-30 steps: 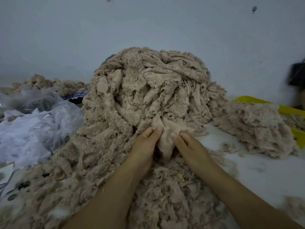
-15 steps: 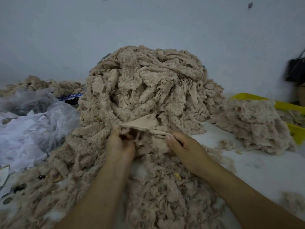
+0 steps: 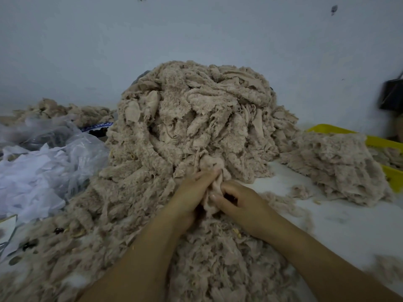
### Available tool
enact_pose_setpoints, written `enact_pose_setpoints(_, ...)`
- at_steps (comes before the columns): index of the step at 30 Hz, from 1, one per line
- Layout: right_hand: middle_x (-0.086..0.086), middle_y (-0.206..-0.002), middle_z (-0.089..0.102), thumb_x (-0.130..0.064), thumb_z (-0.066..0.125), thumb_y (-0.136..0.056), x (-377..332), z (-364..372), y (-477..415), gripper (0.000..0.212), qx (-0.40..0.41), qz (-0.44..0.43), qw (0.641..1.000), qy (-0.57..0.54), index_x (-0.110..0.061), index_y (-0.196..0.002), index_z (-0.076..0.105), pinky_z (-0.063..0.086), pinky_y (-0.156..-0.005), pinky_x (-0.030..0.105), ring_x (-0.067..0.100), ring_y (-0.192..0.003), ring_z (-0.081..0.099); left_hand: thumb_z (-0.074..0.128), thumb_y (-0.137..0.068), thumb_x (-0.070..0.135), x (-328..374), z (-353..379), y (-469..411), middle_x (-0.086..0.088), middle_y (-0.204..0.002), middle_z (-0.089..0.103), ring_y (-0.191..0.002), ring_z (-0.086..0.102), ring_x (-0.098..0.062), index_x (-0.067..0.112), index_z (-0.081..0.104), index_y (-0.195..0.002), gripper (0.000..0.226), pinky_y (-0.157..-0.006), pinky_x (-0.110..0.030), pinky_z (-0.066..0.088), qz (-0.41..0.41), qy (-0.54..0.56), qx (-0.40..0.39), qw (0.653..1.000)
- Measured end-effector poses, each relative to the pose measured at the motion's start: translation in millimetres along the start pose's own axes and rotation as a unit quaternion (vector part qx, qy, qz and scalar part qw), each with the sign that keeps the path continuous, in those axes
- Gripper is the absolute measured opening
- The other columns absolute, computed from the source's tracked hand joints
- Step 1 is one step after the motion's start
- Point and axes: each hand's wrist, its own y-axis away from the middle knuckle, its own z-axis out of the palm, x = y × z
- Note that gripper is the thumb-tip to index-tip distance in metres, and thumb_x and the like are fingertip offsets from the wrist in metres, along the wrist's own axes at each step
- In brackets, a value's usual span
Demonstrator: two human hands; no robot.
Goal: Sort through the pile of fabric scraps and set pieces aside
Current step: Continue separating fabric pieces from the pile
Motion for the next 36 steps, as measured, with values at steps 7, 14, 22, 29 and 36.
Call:
enact_pose_setpoints(7,-0.006,-0.073,0.036,-0.033,0.051,-0.102,1.9,0.3,0.0,0.037,-0.068,-0.026,0.996,0.043,-0.024,-0.070,0.035,0.029,-0.058,0.023,0.006,-0.060,0.032,0.063,-0.088,0.016,10.4,-18.4,-14.2,-0.002,-0.066,0.055,-0.061,0.049,-0.008,0.004,0.067,-0.086,0.013,-0.067,-0.021,0.045,0.017,0.345,0.043,0.937)
enact_pose_setpoints(14,-0.014,-0.056,0.042,-0.042,0.051,-0.099,4.1,-10.8,-5.4,0.040,0.118,0.097,0.985,-0.073,-0.019,-0.068,0.043,0.031,-0.049,0.015,0.002,-0.051,0.040,0.043,-0.091,0.070,3.9,-12.6,-5.1,-0.002,-0.075,0.072,-0.066,0.068,-0.013,0.014,0.071,-0.077,0.064,-0.066,-0.028,0.056,0.095,0.127,0.073,0.985)
enact_pose_setpoints(22,0.004,-0.075,0.069,-0.041,0.054,-0.099,10.1,-16.2,-8.9,0.034,0.189,0.176,0.917,-0.303,-0.018,-0.081,0.072,0.051,-0.067,0.033,0.014,-0.065,0.063,0.065,-0.092,0.045,-15.0,2.4,-2.0,0.012,-0.093,0.070,-0.085,0.065,-0.001,0.037,0.067,-0.093,0.008,-0.072,-0.018,0.053,0.185,-0.299,0.018,0.936)
enact_pose_setpoints(29,-0.030,-0.088,0.065,-0.066,0.051,-0.085,15.8,-15.5,-10.1,0.037,0.198,0.145,0.942,-0.227,-0.034,-0.099,0.062,0.048,-0.069,0.017,-0.005,-0.085,0.064,0.066,-0.085,0.039,-3.3,-0.1,4.9,-0.004,-0.112,0.074,-0.109,0.068,-0.023,0.020,0.073,-0.109,0.032,-0.097,-0.035,0.053,0.135,-0.040,-0.007,0.990)
enact_pose_setpoints(36,-0.007,-0.075,0.058,-0.045,0.054,-0.097,15.1,-8.9,-7.4,0.026,0.149,0.109,0.981,-0.057,-0.023,-0.083,0.058,0.040,-0.055,0.008,-0.004,-0.062,0.053,0.060,-0.099,0.036,-12.1,3.4,0.7,-0.009,-0.063,0.050,-0.063,0.047,-0.012,0.011,0.052,-0.075,0.036,-0.059,-0.031,0.041,0.161,-0.253,-0.004,0.954)
